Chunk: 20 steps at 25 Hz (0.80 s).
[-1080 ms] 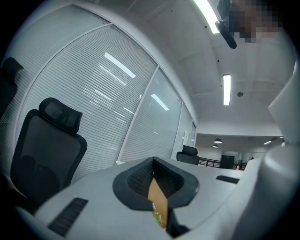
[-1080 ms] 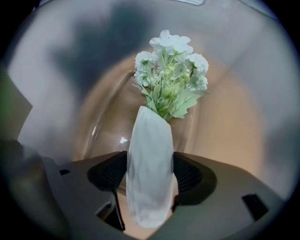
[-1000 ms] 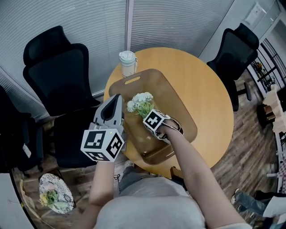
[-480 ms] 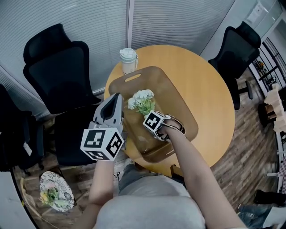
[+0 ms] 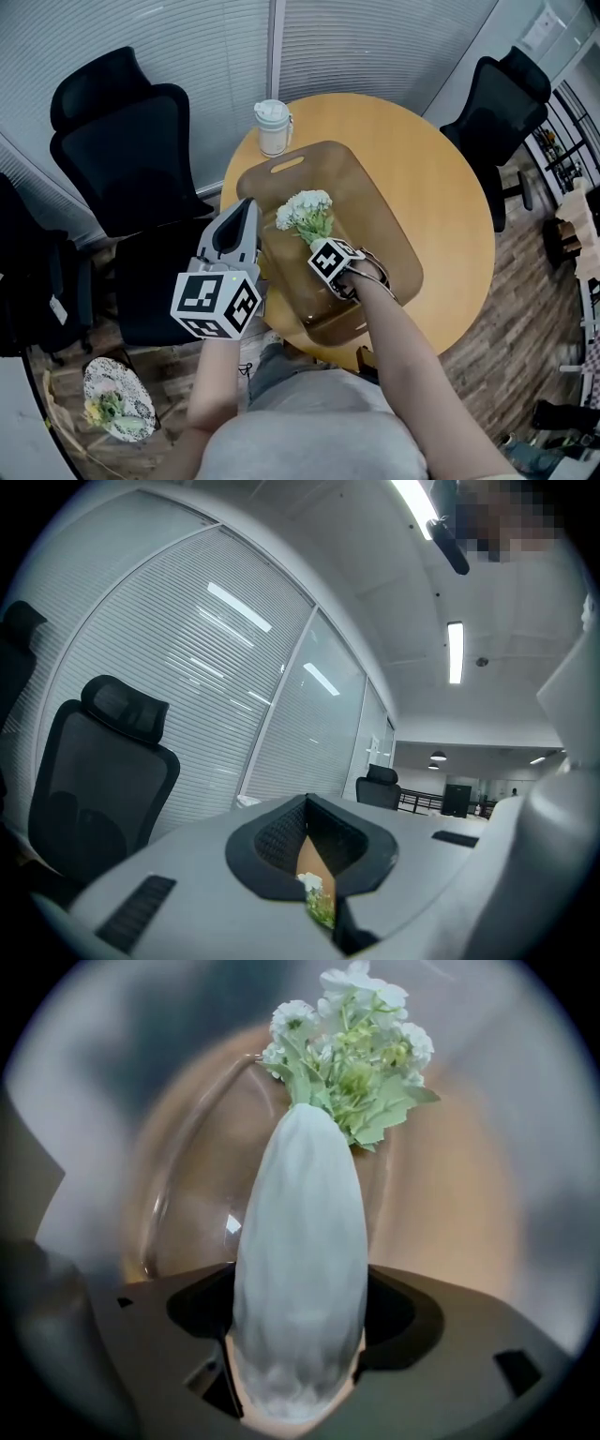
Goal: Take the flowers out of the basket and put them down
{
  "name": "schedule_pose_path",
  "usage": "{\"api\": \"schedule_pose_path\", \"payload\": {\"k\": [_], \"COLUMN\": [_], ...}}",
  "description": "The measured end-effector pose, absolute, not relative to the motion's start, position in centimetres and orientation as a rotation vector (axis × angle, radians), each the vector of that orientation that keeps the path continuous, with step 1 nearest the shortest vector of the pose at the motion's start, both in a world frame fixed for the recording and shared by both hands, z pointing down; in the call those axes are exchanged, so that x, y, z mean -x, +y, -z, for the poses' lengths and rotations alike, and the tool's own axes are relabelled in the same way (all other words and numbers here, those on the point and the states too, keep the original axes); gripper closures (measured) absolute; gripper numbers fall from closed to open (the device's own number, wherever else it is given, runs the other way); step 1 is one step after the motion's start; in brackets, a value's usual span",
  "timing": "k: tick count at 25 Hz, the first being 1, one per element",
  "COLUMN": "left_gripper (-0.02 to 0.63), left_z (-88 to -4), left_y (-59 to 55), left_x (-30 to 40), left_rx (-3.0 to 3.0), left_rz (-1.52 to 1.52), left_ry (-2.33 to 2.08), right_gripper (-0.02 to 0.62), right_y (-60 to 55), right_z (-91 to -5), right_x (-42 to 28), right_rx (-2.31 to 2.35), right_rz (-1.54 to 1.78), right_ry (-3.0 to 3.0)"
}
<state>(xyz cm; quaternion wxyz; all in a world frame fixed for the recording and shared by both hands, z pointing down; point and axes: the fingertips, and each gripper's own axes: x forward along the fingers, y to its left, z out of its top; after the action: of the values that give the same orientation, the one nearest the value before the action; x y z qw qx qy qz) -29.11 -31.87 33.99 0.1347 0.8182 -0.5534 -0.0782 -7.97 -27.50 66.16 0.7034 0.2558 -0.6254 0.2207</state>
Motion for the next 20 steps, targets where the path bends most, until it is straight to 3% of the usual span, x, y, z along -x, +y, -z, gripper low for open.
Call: {"api": "schedule_pose_path", "payload": {"k": [20], "left_gripper": [0.603], "left_z": [-35.4], "left_y": [-33.1], "left_x": [29.8], "left_rx": [-2.329], "left_rz": [0.222], "left_ry": [-1.605], "right_gripper": [0.201], "right_y": [-27.0], "right_z": [-66.2], "right_x": [9.8], "right_rx": [-0.508], "right_rz": [-0.705], "right_ry": [-1.429]}}
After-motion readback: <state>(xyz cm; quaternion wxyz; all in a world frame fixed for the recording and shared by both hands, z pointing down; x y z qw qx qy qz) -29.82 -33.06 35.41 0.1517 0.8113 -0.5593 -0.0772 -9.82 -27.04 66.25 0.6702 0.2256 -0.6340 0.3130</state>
